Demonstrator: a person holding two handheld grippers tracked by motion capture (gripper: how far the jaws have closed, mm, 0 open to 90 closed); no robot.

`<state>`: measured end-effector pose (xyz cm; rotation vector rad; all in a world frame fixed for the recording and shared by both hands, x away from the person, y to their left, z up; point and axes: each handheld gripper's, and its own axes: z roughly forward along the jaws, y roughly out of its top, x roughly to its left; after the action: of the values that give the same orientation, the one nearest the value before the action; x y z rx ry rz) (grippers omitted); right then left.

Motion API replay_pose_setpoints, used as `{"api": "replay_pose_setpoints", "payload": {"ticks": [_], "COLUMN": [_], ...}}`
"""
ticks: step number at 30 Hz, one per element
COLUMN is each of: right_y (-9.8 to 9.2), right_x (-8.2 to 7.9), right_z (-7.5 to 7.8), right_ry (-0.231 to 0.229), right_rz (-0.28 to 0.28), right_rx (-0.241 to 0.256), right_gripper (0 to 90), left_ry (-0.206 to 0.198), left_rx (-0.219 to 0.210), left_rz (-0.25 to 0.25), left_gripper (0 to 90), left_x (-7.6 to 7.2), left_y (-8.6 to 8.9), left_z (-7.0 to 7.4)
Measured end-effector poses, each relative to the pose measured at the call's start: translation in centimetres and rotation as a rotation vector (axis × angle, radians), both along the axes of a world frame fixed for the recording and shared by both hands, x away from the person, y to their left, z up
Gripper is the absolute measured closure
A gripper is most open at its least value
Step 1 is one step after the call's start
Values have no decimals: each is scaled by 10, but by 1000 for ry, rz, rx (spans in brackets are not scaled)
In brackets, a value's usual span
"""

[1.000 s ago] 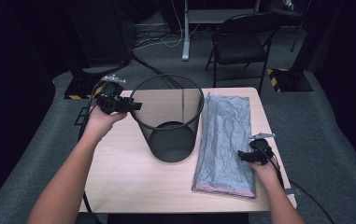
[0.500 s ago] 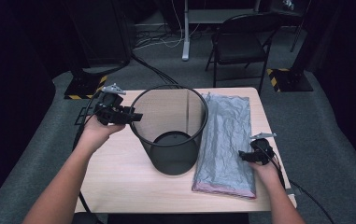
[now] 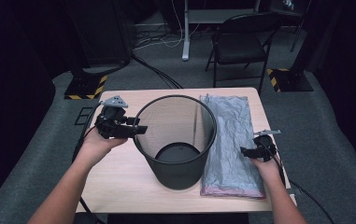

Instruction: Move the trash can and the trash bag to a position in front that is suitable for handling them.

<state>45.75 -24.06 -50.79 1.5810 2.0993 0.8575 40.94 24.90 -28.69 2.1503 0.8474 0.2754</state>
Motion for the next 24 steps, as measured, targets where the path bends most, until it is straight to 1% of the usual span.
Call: {"api": "replay_pose_setpoints", "payload": {"ticks": [2, 3, 4, 5, 7, 9, 11, 12, 14, 16, 18, 19, 20, 22, 24], "right_y": [-1, 0, 0, 1, 2, 4, 5, 6, 5, 5, 6, 7, 8, 10, 11], "right_x": [4, 5, 7, 10, 15, 22, 28, 30, 34, 36, 36, 36, 36, 35, 34], "right_z": [-1, -1, 0, 0, 2, 2, 2, 2, 0, -4, -6, -6, -7, -7, -8], "right_ry": [19, 27, 25, 22, 28, 26, 27, 27, 23, 31, 25, 25, 13, 14, 3], "right_rz": [-13, -20, -21, -24, -31, -33, -32, -40, -48, -54, -36, -25, -7, 0, 1], "right_rx": [22, 20, 11, 2, -2, -17, -34, -37, -33, -29, -38, -51, -65, -58, -58], "right_gripper": [222, 227, 232, 232, 232, 228, 219, 215, 206, 176, 151, 144, 144, 159, 181], "left_ry": [3, 4, 5, 5, 6, 4, 3, 3, 5, 12, 16, 20, 21, 14, 4], "left_rx": [-7, -15, -24, -22, -29, -29, -19, -14, -4, -3, -4, -13, -19, -18, -27], "left_rz": [-7, -7, -6, -9, -6, -4, -10, -11, -12, -7, -8, -4, -5, -8, 0], "left_gripper": [511, 512, 512, 512, 513, 512, 511, 510, 510, 510, 509, 504, 495, 489, 457], "left_x": [-2, -3, -4, -4, -5, -6, -7, -8, -10, -10, -10, -9, -9, -9, -9], "left_y": [-1, -1, -2, -1, -1, -2, -1, -1, -1, 0, 1, 1, 1, 2, 2], "left_z": [-1, -1, -2, -2, -2, -2, -1, -1, 0, 0, 0, -1, -1, -1, -2]}}
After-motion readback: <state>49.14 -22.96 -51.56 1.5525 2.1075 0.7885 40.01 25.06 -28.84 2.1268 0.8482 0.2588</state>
